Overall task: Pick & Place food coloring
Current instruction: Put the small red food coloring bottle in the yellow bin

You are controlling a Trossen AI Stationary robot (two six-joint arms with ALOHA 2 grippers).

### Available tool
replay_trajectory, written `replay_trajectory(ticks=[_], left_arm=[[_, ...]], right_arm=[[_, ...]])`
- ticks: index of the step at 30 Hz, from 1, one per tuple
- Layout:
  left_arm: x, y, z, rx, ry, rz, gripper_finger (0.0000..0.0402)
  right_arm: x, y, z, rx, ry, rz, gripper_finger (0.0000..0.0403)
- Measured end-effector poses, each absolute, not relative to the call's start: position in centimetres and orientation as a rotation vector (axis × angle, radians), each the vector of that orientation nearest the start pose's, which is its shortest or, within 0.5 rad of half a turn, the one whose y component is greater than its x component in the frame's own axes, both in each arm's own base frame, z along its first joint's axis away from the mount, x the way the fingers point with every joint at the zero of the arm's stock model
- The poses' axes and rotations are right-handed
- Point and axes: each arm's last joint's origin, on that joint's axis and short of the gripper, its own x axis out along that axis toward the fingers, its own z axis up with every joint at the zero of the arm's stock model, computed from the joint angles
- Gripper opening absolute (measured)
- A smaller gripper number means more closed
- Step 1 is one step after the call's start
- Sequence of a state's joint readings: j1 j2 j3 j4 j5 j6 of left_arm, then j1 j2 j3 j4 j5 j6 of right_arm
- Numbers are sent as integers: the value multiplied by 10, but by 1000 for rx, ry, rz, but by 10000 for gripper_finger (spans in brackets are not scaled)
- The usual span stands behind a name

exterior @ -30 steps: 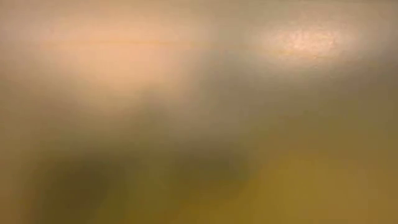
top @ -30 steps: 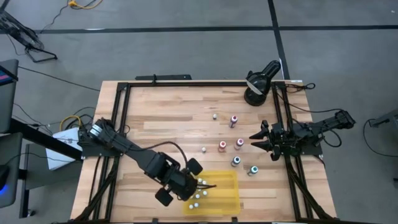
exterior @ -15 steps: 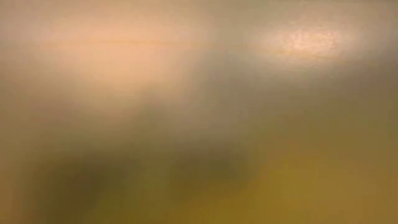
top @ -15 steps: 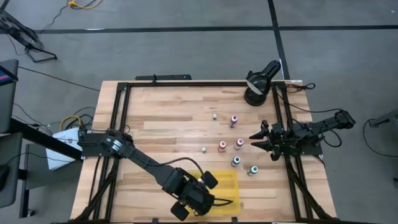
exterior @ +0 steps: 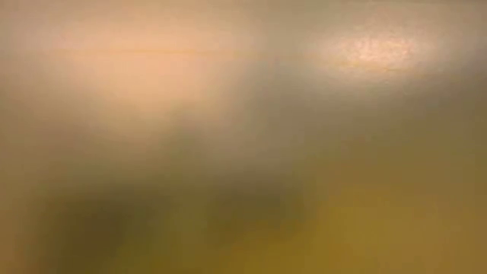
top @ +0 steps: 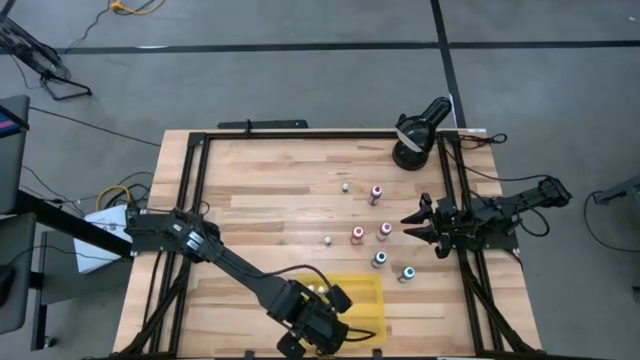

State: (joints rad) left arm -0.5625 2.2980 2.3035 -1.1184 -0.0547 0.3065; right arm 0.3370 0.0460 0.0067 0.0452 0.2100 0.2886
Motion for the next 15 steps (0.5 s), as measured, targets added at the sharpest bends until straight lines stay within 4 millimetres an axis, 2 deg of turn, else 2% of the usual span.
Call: replay_trajectory(ticks=[5,15], left_arm=[[416,-266,243,621,1064,-640,75],[426,-274,211,671,1071,-609,75]], right_arm=[[96,27,167,290,12,127,138],[96,27,167,290,11,127,138]])
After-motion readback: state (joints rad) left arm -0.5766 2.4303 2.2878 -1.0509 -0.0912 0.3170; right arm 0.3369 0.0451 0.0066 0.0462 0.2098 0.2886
